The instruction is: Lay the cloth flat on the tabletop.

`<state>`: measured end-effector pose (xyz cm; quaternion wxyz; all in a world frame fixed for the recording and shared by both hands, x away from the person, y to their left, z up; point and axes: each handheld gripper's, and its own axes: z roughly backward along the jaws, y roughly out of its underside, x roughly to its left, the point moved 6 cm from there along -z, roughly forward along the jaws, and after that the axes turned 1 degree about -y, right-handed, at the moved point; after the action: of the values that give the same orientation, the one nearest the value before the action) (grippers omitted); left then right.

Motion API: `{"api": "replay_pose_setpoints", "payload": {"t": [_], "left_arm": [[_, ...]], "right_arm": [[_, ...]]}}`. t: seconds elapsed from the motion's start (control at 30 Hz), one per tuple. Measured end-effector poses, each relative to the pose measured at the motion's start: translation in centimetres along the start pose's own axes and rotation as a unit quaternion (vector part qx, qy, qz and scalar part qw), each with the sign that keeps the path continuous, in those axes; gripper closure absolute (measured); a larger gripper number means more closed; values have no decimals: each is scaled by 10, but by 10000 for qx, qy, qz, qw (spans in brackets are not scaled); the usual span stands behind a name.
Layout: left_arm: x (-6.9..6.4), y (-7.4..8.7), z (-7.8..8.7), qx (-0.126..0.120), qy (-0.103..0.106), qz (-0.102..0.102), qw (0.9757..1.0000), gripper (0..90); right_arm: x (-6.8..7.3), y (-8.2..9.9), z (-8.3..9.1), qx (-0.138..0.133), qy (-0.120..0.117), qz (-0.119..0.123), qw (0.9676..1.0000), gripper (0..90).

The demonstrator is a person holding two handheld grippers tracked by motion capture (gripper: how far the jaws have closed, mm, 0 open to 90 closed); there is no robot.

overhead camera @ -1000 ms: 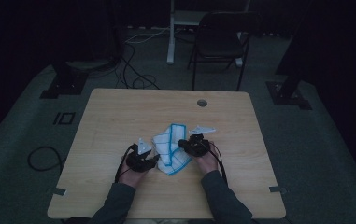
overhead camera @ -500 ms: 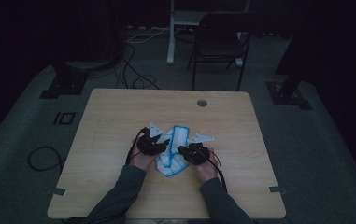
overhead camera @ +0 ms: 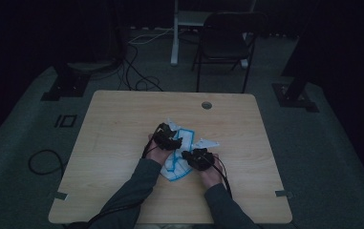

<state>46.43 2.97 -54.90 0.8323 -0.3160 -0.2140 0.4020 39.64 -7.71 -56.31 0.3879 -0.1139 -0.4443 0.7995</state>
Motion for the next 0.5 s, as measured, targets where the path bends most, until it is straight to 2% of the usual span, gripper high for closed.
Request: {"api": "replay_pose_setpoints", "payload": {"t": [0.03,0.07,0.1,0.17,0.2,0.23,0.27,0.33,0.5], "left_arm": [[1,0,0,18,7,53,10000,629],[3,1,1,19,-17,91,10000,629],[6,1,4,5,-36,98,9999,763],[11,0,9,-48,-47,165,9998,842],[19,-1,15,-105,-49,235,9997,851],[19,-1,15,-105,-49,235,9997,856],[27,-2,22,-179,-73,352,9992,858],[31,-2,25,-223,-92,413,9989,859],[47,10,38,-262,-182,596,9977,860]], "right_arm": [[0,0,1,-3,2,1,10000,849],[0,0,1,-3,2,1,10000,849],[-2,0,3,-30,16,-10,10000,850],[-3,-1,7,-62,62,-1,10000,850],[-4,-1,8,-71,75,7,9999,851],[-5,-1,10,-84,103,5,9999,851],[-6,-1,12,-91,124,24,9999,851],[-6,-1,14,-95,141,22,9999,852],[-6,0,23,-92,246,82,9996,853]]}}
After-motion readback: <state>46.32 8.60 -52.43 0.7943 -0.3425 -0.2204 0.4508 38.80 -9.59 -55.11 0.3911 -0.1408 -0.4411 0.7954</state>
